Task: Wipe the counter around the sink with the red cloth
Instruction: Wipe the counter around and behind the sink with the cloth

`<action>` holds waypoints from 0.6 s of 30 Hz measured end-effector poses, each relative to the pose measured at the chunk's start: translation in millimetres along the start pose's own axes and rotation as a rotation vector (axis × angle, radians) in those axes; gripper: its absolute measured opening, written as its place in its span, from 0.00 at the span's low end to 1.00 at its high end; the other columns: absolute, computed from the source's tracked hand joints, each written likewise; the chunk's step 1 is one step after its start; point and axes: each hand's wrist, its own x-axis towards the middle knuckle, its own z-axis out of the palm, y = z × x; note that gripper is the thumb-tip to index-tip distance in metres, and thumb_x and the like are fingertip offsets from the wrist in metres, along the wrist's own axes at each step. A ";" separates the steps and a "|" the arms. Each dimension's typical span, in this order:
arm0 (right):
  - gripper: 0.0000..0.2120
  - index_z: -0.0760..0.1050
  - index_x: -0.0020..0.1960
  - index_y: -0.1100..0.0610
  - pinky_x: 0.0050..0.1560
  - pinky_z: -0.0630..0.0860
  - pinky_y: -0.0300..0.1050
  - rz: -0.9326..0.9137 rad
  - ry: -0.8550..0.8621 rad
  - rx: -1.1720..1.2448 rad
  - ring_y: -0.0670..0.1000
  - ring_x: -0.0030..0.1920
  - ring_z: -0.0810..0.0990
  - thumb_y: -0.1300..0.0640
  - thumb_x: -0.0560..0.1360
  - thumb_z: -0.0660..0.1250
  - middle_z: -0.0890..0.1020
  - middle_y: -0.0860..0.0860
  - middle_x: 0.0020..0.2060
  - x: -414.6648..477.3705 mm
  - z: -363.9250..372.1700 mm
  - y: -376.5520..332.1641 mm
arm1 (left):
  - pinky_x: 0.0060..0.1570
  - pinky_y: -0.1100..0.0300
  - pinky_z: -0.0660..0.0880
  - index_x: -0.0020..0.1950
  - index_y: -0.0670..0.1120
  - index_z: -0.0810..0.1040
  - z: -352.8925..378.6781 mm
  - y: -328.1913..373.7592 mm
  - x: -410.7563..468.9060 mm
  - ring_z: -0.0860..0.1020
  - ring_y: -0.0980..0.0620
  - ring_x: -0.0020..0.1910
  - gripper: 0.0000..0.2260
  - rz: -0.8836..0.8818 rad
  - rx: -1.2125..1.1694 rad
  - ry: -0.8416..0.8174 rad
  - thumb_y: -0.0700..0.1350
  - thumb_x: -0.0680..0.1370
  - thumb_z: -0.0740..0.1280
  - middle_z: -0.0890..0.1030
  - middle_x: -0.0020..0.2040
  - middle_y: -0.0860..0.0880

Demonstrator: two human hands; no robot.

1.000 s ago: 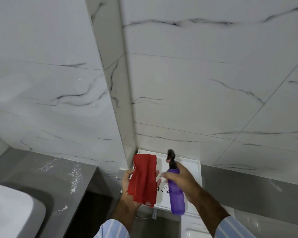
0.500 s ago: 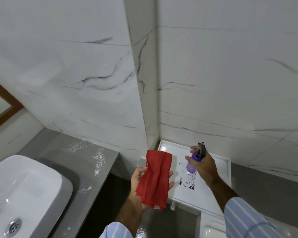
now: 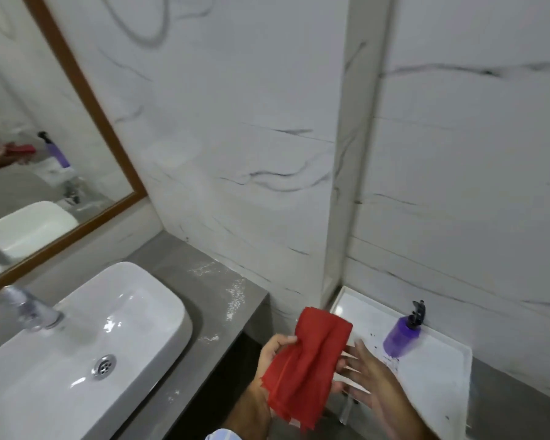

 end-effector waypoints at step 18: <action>0.17 0.84 0.58 0.66 0.56 0.83 0.58 0.041 -0.321 -0.451 0.61 0.49 0.88 0.72 0.69 0.74 0.89 0.64 0.50 214.8 314.0 -112.9 | 0.34 0.70 0.72 0.39 0.50 0.85 -408.4 417.3 108.2 0.75 0.67 0.29 0.09 0.380 0.872 -0.089 0.37 0.74 0.79 0.80 0.31 0.58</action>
